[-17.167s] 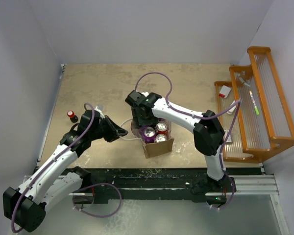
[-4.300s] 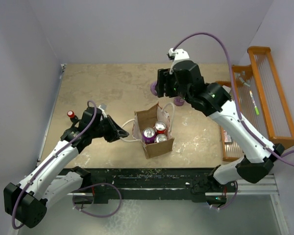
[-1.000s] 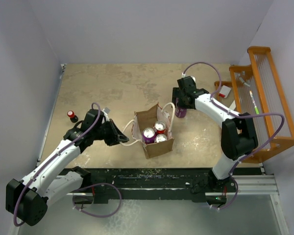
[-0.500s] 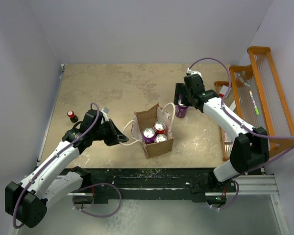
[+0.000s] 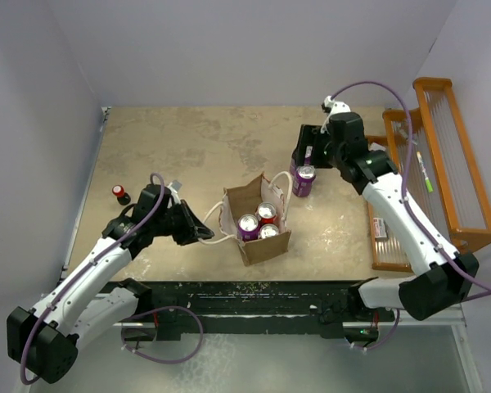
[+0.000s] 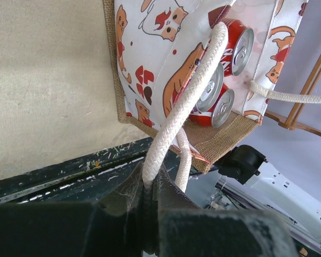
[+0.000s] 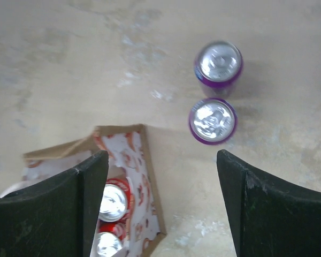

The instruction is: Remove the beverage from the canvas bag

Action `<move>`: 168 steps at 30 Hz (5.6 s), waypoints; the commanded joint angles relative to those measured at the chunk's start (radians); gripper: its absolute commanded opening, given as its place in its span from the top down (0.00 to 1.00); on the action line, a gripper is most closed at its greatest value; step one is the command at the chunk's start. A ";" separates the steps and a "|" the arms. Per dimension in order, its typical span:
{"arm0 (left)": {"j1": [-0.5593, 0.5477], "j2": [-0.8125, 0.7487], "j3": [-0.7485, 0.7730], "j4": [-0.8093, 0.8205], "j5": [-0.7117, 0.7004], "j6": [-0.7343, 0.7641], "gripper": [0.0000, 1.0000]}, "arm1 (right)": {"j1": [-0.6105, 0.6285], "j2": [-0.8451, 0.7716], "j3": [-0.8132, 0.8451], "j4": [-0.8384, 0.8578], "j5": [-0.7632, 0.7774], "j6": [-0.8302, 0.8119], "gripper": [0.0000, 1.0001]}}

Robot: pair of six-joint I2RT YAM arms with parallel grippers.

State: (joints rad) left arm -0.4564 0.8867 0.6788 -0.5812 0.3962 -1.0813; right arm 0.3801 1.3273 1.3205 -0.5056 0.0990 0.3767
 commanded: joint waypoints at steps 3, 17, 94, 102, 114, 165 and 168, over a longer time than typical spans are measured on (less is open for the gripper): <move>0.002 -0.028 0.034 -0.033 0.013 0.007 1.00 | 0.118 -0.009 0.161 -0.061 -0.128 0.011 0.19; 0.002 -0.024 0.025 -0.020 0.029 0.013 1.00 | 0.530 0.112 0.166 -0.180 0.017 0.221 0.22; 0.002 -0.048 0.030 -0.106 0.053 0.057 1.00 | 0.456 0.468 0.182 -0.334 0.193 0.708 0.68; 0.002 -0.041 0.041 -0.121 0.060 0.070 1.00 | 0.456 0.444 0.236 -0.350 0.175 0.689 0.92; 0.001 -0.029 0.043 -0.109 0.061 0.072 1.00 | 0.471 0.411 0.198 -0.331 0.188 0.643 1.00; 0.002 -0.086 0.013 -0.121 0.028 0.022 1.00 | 0.661 0.362 0.433 -0.470 0.454 0.542 1.00; 0.002 -0.081 0.016 -0.117 0.029 0.024 1.00 | 0.661 0.352 0.470 -0.469 0.447 0.528 1.00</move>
State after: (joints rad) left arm -0.4564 0.8124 0.6861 -0.6968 0.4240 -1.0546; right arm 1.0340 1.7584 1.6974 -0.9756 0.5301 0.9253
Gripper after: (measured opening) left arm 0.061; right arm 0.682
